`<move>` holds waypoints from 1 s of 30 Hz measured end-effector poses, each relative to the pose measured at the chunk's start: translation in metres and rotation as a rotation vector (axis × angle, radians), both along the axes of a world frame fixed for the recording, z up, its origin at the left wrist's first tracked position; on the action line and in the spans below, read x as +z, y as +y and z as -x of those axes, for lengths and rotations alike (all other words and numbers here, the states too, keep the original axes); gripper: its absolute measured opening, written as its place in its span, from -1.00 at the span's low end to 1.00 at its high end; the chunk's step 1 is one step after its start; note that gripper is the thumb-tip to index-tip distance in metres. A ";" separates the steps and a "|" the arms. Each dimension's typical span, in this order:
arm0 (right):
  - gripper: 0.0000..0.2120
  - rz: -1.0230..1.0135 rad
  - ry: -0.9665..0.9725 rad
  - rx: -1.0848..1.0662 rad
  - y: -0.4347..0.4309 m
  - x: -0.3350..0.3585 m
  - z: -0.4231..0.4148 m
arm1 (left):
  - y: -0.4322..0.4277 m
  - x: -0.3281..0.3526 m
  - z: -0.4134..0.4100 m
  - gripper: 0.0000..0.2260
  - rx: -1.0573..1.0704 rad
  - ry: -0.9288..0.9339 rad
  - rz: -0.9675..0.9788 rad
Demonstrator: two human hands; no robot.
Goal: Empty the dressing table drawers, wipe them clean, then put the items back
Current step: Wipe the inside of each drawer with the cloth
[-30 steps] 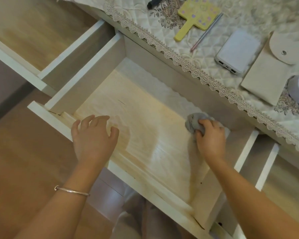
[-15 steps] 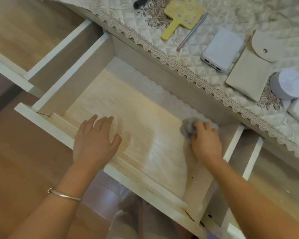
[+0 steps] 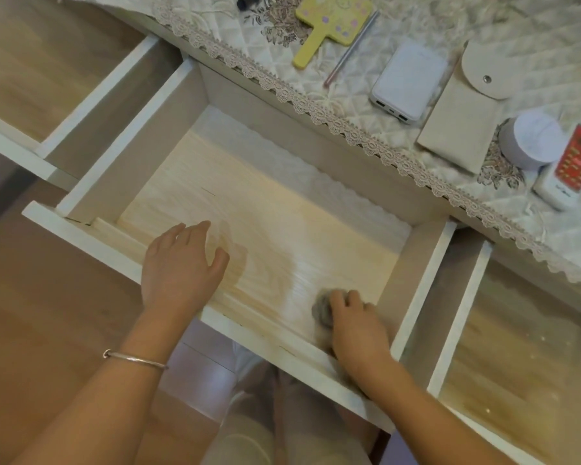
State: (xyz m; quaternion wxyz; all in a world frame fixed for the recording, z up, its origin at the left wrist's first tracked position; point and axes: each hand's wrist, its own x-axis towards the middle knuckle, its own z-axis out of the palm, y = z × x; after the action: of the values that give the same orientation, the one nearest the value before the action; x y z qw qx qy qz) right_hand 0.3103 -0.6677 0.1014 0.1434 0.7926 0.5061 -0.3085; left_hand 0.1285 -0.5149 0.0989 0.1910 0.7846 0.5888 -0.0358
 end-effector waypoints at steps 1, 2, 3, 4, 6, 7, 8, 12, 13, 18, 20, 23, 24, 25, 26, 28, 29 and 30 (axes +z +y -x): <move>-0.59 0.031 0.013 0.024 -0.004 0.001 0.006 | 0.000 0.000 0.000 -0.56 0.000 -0.003 -0.006; -0.56 0.049 0.030 0.036 -0.006 0.002 0.008 | 0.000 -0.001 0.001 -0.57 -0.002 -0.002 -0.015; -0.55 0.057 0.051 0.044 -0.006 0.003 0.006 | 0.000 -0.001 0.001 -0.57 -0.005 -0.003 -0.021; -0.55 0.063 0.067 0.063 -0.005 0.005 0.003 | 0.000 -0.002 0.001 -0.57 -0.007 -0.003 -0.024; -0.56 0.077 0.072 0.113 -0.004 0.007 -0.007 | 0.000 -0.002 0.002 -0.57 -0.013 -0.004 -0.030; -0.57 0.082 0.058 0.125 -0.001 0.008 -0.013 | -0.001 -0.002 0.003 -0.57 -0.016 -0.007 -0.031; -0.58 0.090 0.039 0.131 0.004 0.009 -0.019 | 0.000 -0.002 0.002 -0.57 -0.017 -0.010 -0.033; -0.76 0.164 0.176 0.117 0.019 0.009 -0.035 | 0.000 -0.003 0.004 -0.53 -0.033 -0.031 -0.084; -0.78 0.194 0.257 0.109 0.018 0.008 -0.035 | 0.000 -0.004 0.006 -0.54 -0.031 -0.056 -0.102; -0.75 0.188 0.491 -0.054 0.004 0.008 -0.030 | 0.002 -0.001 0.026 -0.49 0.022 -0.039 -0.168; -0.74 0.123 0.591 -0.157 0.006 0.010 -0.026 | 0.001 -0.002 0.032 -0.43 0.103 -0.017 -0.170; -0.71 0.029 0.677 -0.210 0.022 0.010 -0.008 | -0.003 -0.002 0.034 -0.41 0.190 -0.045 -0.169; -0.69 0.000 0.698 -0.211 0.032 0.009 0.000 | -0.003 -0.002 0.033 -0.40 0.206 -0.052 -0.153; -0.68 -0.030 0.717 -0.206 0.044 0.007 0.010 | -0.003 -0.002 0.034 -0.40 0.211 -0.057 -0.141; -0.67 -0.058 0.735 -0.195 0.058 0.005 0.020 | -0.003 -0.002 0.035 -0.40 0.211 -0.059 -0.135; -0.64 -0.123 0.776 -0.185 0.089 0.001 0.045 | -0.001 -0.002 0.041 -0.42 0.194 -0.062 -0.129; -0.63 -0.162 0.800 -0.183 0.107 -0.002 0.059 | 0.000 -0.001 0.045 -0.44 0.175 -0.072 -0.139; -0.62 -0.201 0.824 -0.182 0.124 -0.007 0.074 | 0.001 0.000 0.050 -0.46 0.152 -0.085 -0.154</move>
State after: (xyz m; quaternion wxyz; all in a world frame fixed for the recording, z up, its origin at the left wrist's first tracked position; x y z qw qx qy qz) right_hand 0.2367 -0.5435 0.0949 -0.1762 0.6545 0.4767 -0.5598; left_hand 0.0785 -0.5139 0.0985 0.1572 0.7509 0.6389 0.0574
